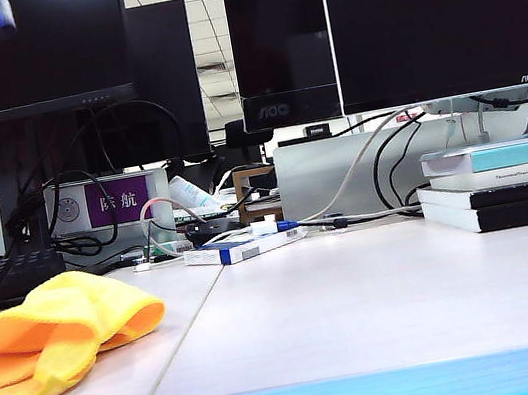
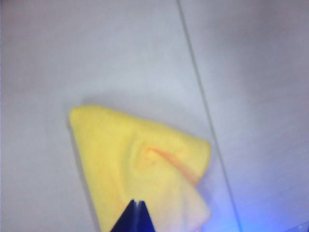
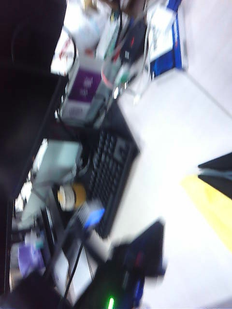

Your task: Wipe the table from front to back using the rag.

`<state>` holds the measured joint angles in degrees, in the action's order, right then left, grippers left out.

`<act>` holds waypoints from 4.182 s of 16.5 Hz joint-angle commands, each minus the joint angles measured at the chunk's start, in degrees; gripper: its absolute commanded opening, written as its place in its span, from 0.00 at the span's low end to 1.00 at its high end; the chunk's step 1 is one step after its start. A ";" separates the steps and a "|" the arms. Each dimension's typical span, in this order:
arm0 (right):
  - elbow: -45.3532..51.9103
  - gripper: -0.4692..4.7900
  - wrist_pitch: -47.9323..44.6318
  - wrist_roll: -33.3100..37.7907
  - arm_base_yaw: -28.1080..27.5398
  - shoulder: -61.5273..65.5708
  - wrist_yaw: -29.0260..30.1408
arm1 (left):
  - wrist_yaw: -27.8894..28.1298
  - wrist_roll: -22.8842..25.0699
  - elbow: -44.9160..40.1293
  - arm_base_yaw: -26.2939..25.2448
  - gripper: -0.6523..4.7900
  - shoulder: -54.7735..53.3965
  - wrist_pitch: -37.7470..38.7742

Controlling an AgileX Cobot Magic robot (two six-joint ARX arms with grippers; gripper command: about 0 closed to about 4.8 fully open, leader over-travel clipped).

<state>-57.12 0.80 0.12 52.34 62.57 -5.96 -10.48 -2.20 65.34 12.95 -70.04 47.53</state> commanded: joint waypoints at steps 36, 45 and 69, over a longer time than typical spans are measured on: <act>30.64 0.09 -12.13 -0.17 0.02 -12.39 -7.23 | 11.98 -3.06 -64.92 -0.83 0.11 69.77 -44.28; 30.62 0.09 -12.11 -0.17 0.04 -12.24 -7.23 | 5.68 4.00 -64.92 -14.12 0.11 69.96 -37.27; 45.55 0.09 -7.82 -0.17 -28.39 -40.89 -5.70 | 5.49 2.21 -64.92 -14.08 0.11 69.96 -37.53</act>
<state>-13.69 -6.85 0.08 25.91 23.88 -11.99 -4.56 0.16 0.51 -1.21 -0.21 9.06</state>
